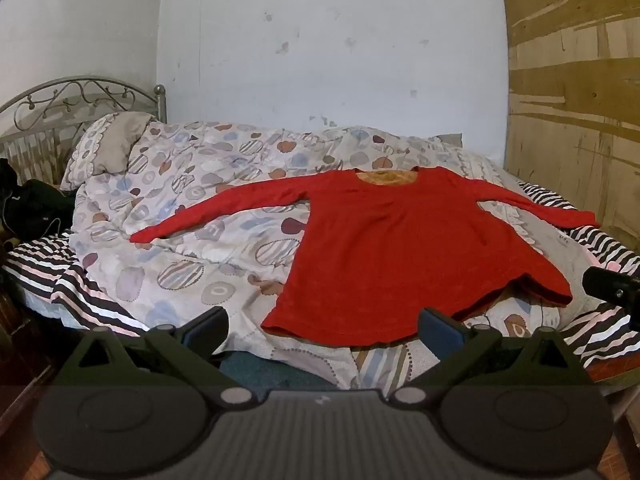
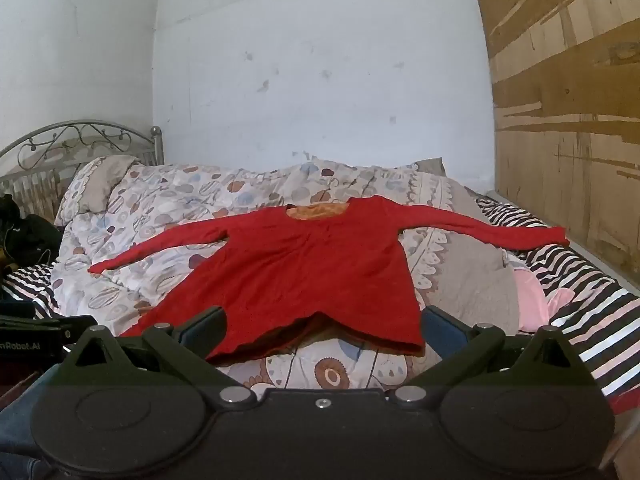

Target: Fold small clothes

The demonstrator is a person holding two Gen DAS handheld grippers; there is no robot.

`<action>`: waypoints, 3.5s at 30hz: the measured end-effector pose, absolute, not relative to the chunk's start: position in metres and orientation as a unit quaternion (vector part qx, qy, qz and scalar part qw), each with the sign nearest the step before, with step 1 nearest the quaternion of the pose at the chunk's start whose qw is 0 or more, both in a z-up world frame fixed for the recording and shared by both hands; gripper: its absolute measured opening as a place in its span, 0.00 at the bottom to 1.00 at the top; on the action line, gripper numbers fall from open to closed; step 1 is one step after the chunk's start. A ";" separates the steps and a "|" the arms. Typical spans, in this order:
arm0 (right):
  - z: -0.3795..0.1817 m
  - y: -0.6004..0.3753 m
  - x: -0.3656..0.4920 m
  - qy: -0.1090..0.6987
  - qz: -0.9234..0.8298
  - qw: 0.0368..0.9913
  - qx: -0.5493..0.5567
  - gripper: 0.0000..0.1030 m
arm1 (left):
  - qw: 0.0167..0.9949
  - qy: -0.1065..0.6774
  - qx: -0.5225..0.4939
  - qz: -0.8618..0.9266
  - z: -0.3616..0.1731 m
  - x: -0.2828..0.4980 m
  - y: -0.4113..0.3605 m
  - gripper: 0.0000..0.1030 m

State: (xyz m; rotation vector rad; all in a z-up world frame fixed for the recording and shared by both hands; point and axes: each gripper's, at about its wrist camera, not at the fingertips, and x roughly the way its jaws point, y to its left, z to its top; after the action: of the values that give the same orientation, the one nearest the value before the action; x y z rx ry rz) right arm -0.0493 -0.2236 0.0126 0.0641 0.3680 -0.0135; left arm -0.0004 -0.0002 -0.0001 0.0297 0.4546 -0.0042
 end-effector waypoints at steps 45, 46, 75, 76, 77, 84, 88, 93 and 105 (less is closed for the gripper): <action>0.009 -0.226 -0.050 0.181 -0.013 0.983 0.037 1.00 | 0.974 0.225 0.011 -0.003 0.005 -0.004 0.004 1.00; 0.010 -0.226 -0.050 0.180 -0.013 0.983 0.036 1.00 | 0.974 0.225 0.011 -0.003 0.005 -0.004 0.004 1.00; 0.012 -0.225 -0.049 0.183 -0.008 0.982 0.035 1.00 | 0.974 0.227 0.009 -0.003 0.004 -0.006 0.009 1.00; 0.011 -0.225 -0.050 0.183 -0.007 0.982 0.036 1.00 | 0.974 0.227 0.010 -0.002 0.004 -0.007 0.009 1.00; 0.011 -0.225 -0.050 0.182 -0.007 0.983 0.035 1.00 | 0.974 0.226 0.010 -0.003 0.004 -0.007 0.009 1.00; 0.013 -0.225 -0.049 0.182 -0.011 0.983 0.036 1.00 | 0.974 0.225 0.012 -0.002 -0.003 -0.009 0.013 1.00; 0.013 -0.225 -0.049 0.183 -0.012 0.982 0.037 1.00 | 0.974 0.227 0.012 -0.002 -0.003 -0.008 0.013 1.00; 0.011 -0.228 -0.046 0.192 -0.023 0.980 0.041 1.00 | 0.966 0.256 0.028 0.013 -0.005 0.002 0.004 1.00; 0.027 -0.278 -0.029 0.188 -0.074 0.975 0.093 1.00 | 0.946 0.321 0.033 0.005 0.009 0.092 0.007 1.00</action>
State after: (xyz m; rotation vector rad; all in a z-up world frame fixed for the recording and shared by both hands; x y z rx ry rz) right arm -0.0291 -0.2778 0.0273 0.1871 0.3796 -0.1486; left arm 0.0920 0.0073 0.0089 0.0675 0.6543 0.0094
